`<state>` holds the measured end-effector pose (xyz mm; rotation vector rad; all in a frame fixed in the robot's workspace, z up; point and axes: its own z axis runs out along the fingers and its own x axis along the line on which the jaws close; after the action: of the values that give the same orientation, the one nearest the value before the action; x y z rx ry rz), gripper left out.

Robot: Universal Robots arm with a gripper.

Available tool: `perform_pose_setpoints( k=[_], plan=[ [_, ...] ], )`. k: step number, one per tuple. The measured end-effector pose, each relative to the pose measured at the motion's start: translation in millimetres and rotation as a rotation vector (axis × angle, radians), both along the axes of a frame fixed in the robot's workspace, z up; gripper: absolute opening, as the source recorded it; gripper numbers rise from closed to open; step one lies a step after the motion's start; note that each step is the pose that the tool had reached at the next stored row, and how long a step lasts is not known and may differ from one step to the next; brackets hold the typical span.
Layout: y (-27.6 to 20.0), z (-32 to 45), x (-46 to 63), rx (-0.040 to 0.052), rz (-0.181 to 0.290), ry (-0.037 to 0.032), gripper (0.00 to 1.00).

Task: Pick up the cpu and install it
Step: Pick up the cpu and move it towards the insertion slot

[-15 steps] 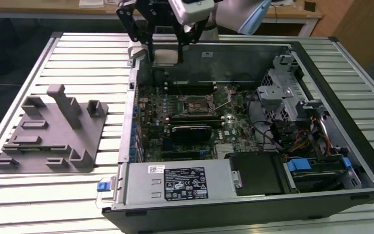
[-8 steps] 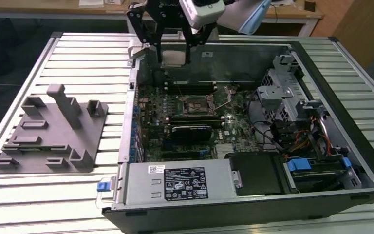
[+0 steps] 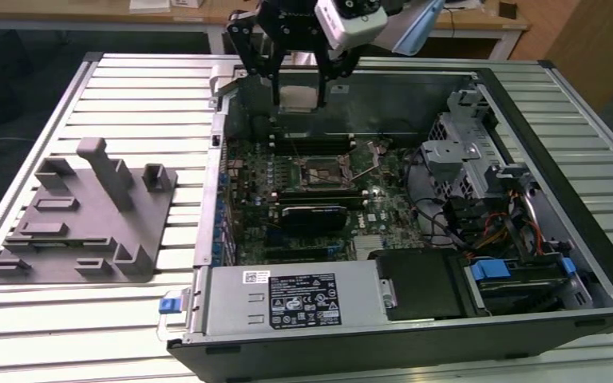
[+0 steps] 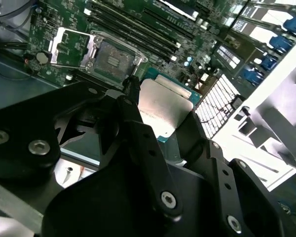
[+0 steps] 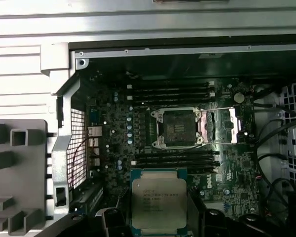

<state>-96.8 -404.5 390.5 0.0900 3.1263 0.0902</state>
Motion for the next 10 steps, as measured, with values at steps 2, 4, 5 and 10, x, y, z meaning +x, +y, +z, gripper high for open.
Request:
perform_pose_setpoints(
  k=[2,4,5,10],
  plan=[
    [1.0,-1.9,3.5,-0.0001,0.000,0.0000,0.54],
    [2.2,-3.8,6.8,-0.0001,0.000,0.0000,0.54],
    [2.7,-4.7,8.7,0.0000,0.000,0.0000,0.54],
    [4.4,-8.7,19.1,-0.0001,0.000,0.0001,0.54]
  ],
)
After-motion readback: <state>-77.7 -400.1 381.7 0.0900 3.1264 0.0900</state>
